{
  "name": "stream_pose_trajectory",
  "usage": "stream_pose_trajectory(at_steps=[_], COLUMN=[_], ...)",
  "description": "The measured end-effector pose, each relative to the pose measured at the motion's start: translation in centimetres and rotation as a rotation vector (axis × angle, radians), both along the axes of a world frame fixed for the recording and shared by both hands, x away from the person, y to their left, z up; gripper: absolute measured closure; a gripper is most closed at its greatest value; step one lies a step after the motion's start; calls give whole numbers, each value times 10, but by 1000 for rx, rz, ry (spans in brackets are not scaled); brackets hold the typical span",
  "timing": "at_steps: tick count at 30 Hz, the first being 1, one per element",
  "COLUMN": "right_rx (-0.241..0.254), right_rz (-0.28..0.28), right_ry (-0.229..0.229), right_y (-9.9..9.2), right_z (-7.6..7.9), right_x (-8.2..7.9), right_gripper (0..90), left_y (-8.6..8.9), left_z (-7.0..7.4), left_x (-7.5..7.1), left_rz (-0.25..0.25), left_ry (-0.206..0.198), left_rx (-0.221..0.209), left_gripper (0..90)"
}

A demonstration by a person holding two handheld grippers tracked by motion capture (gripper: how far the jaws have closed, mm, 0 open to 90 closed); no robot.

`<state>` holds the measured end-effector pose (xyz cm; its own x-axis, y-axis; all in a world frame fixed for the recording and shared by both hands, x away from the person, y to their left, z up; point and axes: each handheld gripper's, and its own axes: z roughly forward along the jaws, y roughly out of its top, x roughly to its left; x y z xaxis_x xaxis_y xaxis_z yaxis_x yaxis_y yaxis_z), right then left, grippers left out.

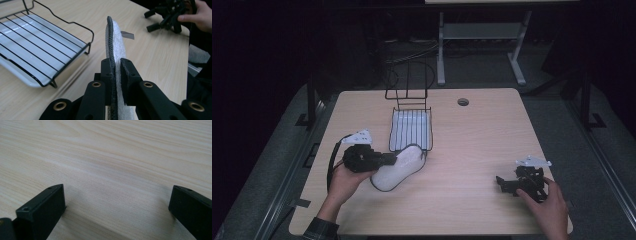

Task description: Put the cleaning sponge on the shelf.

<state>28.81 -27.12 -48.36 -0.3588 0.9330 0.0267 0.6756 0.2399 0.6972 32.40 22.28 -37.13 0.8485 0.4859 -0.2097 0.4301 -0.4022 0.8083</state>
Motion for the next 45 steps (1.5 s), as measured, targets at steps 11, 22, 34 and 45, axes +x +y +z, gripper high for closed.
stream_pose_trajectory(at_steps=[11, 22, 34, 45], right_rx=[0, 1, -1, 0], right_rz=[0, 1, 2, 0], right_ry=[0, 0, -1, -1], right_y=[0, 0, 0, 0], right_z=[0, 0, 0, 0], right_x=[0, 0, 0, 0], right_gripper=[2, 2, 2, 2], left_y=[4, 6, 6, 6], left_z=[7, 12, 12, 14], left_x=[15, 32, 48, 69], left_rz=[21, 44, 62, 82], left_ry=[-14, -26, -20, -10], left_rx=[-9, -22, -17, -22], left_gripper=[814, 815, 815, 816])
